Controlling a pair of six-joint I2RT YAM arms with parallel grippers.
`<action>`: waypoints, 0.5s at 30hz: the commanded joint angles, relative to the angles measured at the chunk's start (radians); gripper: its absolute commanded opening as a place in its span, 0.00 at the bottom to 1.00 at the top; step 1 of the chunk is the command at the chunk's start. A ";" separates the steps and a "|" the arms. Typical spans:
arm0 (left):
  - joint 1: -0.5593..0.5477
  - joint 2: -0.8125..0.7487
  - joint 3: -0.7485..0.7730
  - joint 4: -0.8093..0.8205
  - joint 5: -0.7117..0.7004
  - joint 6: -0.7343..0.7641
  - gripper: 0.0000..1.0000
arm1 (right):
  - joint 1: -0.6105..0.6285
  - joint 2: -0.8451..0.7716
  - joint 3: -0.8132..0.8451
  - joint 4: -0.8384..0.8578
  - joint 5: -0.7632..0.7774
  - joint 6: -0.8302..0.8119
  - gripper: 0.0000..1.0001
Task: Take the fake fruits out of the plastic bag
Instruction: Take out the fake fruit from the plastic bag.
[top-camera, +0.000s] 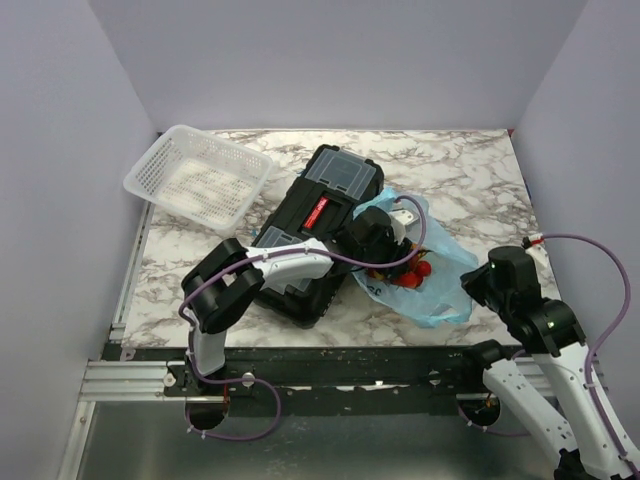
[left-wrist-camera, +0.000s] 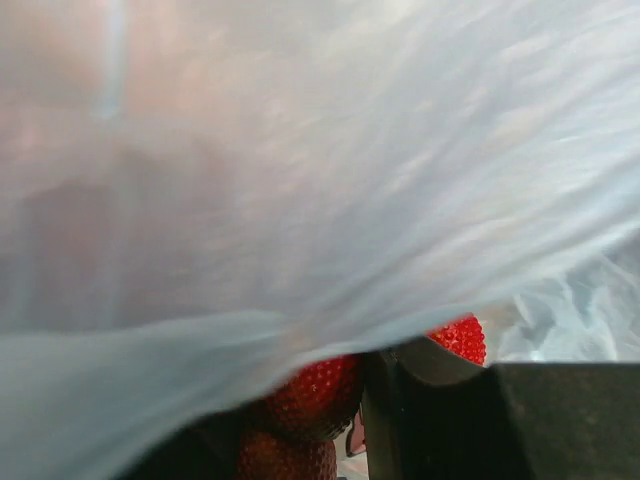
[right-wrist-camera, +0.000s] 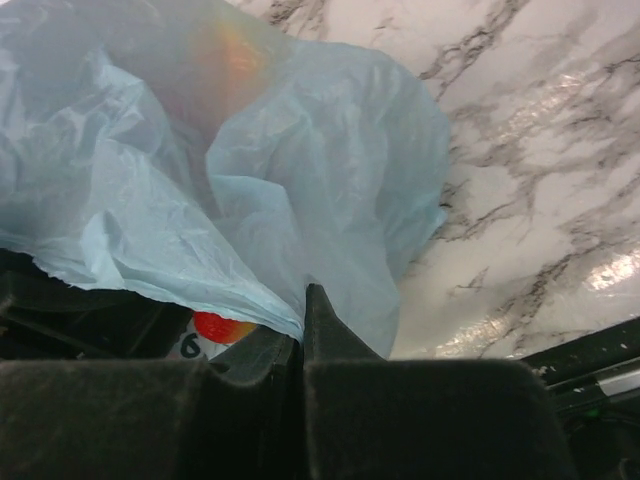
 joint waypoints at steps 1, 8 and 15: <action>-0.003 -0.055 -0.005 0.109 0.179 0.032 0.00 | 0.001 -0.005 -0.010 0.129 -0.074 -0.029 0.05; -0.047 -0.082 0.038 0.055 0.205 0.065 0.00 | 0.001 0.028 0.011 0.112 -0.021 -0.037 0.06; -0.070 -0.159 0.100 -0.025 0.116 0.086 0.00 | 0.001 -0.053 0.015 0.034 0.056 0.020 0.12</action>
